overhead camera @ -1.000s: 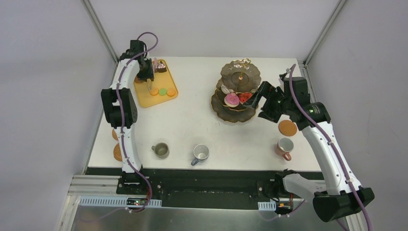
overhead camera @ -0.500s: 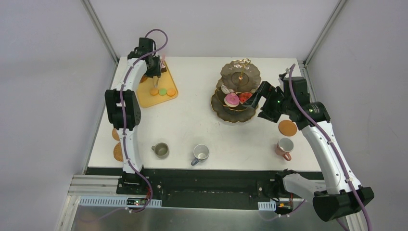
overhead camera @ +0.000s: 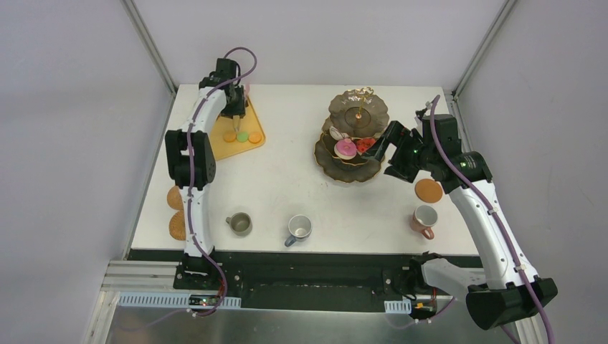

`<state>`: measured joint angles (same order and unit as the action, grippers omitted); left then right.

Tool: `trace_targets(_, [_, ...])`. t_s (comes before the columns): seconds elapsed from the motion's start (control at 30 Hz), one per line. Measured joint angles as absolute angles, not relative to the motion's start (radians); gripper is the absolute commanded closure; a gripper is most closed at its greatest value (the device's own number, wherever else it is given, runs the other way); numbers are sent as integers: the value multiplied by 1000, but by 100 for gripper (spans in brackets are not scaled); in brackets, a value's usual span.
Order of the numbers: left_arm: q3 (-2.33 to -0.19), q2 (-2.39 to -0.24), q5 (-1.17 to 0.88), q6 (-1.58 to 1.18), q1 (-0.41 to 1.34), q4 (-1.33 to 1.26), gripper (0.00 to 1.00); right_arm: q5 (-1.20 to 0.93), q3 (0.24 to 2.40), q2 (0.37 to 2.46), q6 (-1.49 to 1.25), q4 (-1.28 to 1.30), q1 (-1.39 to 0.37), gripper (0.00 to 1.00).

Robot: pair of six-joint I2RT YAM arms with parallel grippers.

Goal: Serve the afternoon tea
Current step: Adjust the dessert on the tray.

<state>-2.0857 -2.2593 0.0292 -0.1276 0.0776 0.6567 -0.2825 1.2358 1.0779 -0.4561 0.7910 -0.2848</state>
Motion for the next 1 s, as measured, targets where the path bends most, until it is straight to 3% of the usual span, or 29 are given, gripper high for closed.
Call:
trace_targets(0.8, [-2229, -2385, 171, -165, 138, 795, 64, -283, 1234, 1078, -456, 791, -285, 1])
trace_targets(1.0, [-2231, -2389, 171, -163, 140, 809, 73, -283, 1234, 1078, -456, 791, -285, 1])
